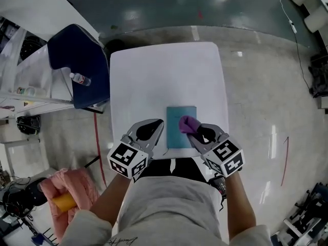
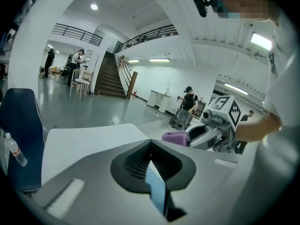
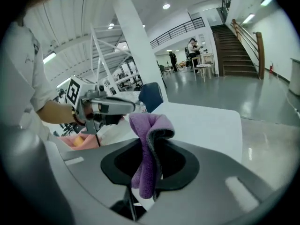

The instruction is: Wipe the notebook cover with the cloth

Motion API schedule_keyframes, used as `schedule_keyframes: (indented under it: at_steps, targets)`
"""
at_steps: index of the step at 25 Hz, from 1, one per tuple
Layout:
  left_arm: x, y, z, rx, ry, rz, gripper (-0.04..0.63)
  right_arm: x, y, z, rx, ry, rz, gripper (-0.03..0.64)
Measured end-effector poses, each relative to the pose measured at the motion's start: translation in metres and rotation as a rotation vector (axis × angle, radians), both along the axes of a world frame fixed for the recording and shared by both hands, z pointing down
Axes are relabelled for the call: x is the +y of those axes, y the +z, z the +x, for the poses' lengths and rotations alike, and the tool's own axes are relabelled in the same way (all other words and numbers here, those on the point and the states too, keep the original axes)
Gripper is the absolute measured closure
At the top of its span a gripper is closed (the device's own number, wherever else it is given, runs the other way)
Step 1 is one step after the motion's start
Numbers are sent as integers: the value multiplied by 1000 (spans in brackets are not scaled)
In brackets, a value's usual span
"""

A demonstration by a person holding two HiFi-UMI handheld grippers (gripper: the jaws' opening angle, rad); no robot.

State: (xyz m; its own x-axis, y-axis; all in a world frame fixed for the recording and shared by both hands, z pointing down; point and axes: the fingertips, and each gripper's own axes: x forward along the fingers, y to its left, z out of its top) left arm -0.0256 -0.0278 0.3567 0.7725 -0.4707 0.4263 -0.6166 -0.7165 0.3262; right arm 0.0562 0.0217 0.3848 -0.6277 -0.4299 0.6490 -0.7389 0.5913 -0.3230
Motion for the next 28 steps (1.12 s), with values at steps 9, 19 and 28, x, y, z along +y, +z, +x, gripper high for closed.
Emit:
schedule_keyframes:
  at_steps: [9,19,28]
  targets:
    - [3,-20,8,-4,29,40,595,-1,-55,2,-150,71,73,508]
    - [4,-43,17,-6,34,83,595,-13,-95,17,-253,136,147,508]
    - [6,-54,23,2,24,107,595,-15,-96,6,-296,141,150,506]
